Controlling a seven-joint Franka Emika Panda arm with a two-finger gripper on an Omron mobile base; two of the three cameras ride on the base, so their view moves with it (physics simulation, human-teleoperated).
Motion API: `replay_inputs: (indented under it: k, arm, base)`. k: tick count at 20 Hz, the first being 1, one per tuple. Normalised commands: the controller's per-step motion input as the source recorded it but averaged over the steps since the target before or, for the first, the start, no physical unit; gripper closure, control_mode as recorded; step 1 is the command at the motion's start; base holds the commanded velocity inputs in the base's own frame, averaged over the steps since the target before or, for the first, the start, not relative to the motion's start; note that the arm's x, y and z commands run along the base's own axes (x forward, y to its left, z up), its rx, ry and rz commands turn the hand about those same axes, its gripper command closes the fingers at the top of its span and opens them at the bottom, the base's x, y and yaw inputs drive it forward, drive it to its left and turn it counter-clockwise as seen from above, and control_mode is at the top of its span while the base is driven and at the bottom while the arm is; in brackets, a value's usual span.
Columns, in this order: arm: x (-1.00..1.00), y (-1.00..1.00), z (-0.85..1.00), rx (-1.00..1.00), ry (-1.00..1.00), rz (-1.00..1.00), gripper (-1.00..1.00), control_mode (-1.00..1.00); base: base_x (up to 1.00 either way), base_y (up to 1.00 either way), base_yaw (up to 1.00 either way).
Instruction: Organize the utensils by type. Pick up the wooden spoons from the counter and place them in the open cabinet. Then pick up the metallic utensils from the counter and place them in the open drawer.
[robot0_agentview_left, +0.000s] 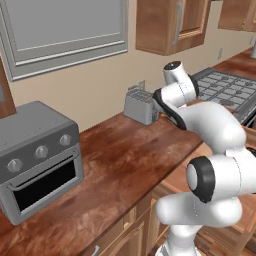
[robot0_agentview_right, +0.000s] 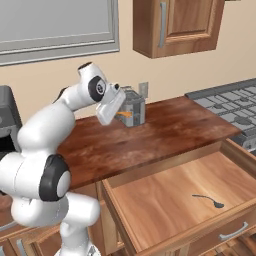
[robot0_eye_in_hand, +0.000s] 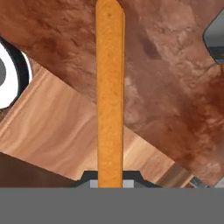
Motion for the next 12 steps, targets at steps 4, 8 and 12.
replay_inputs:
  k: [4, 8, 12]
  arm:
    - [-0.02, -0.90, 0.00, 0.21, -0.32, -0.41, 1.00, -1.00]
    - [-0.23, -0.81, 0.00, 0.16, -0.32, -0.41, 1.00, -1.00]
    - [-0.44, -0.69, -0.11, 0.09, -0.31, -0.43, 1.00, -1.00]
  base:
    - [0.00, 0.00, 0.00]
    - [0.00, 0.00, 0.00]
    - [0.00, 0.00, 0.00]
